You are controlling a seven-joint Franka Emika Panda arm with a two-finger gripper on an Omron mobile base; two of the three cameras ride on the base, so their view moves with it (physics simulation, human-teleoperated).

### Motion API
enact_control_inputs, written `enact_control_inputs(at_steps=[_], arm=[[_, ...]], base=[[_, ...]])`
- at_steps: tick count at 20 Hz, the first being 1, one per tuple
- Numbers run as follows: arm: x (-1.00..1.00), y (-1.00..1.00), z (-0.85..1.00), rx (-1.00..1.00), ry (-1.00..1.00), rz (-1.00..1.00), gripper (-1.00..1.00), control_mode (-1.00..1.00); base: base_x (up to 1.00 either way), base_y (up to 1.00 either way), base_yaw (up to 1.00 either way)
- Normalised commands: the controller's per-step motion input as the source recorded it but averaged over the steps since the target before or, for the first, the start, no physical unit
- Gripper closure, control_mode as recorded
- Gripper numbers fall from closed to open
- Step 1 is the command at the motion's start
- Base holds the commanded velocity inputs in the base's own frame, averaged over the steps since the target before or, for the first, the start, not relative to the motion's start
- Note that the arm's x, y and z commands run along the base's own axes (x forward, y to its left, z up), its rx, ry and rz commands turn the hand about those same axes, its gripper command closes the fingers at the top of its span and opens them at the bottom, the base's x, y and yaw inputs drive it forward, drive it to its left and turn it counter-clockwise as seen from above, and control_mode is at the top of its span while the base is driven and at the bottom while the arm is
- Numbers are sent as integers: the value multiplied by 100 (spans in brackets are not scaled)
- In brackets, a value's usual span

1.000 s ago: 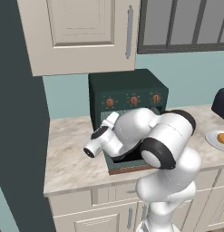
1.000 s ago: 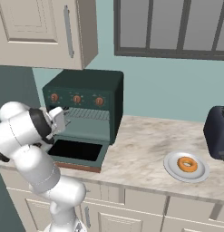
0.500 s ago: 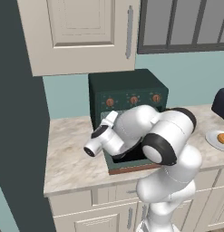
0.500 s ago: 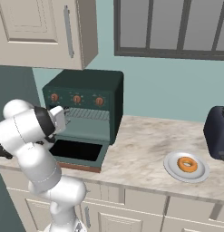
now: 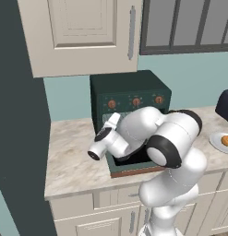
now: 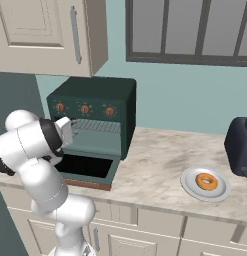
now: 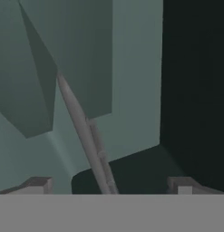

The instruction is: Pick up the bagel from the plate, place it on the toaster oven rack, close the door, and set the timer.

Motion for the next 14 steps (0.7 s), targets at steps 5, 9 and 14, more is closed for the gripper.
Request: enact_control_inputs(at_steps=[5, 9, 14], arm=[[0, 3, -23, -8, 2, 0, -100, -100], [0, 4, 0, -11, 17, 0, -100, -100], [0, 0, 0, -8, 23, -1, -100, -100]], base=[[0, 0, 0], [0, 0, 0], [0, 0, 0]])
